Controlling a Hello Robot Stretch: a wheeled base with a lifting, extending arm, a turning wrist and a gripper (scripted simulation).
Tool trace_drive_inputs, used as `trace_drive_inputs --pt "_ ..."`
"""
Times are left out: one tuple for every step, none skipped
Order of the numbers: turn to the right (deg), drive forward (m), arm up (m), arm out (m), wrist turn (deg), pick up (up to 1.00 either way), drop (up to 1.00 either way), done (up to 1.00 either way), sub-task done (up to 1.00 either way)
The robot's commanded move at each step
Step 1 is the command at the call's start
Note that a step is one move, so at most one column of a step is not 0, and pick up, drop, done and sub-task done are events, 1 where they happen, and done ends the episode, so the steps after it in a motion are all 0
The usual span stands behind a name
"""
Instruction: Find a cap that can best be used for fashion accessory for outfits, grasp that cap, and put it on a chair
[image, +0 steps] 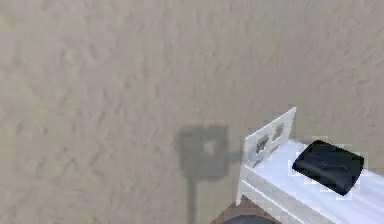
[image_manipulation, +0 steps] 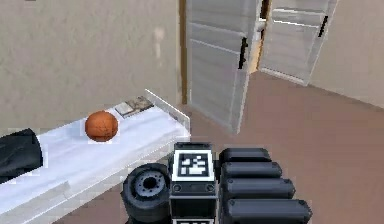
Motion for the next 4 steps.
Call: trace_drive_inputs --pt "-45.0 0.0 0.0 0.0 0.0 0.0 0.0 0.0 0.0" --pt "-18.0 0.0 0.0 0.0 0.0 0.0 0.0 0.0 0.0" --pt "45.0 0.0 0.0 0.0 0.0 0.0 0.0 0.0 0.0" --pt "45.0 0.0 0.0 0.0 0.0 0.0 0.0 0.0 0.0"
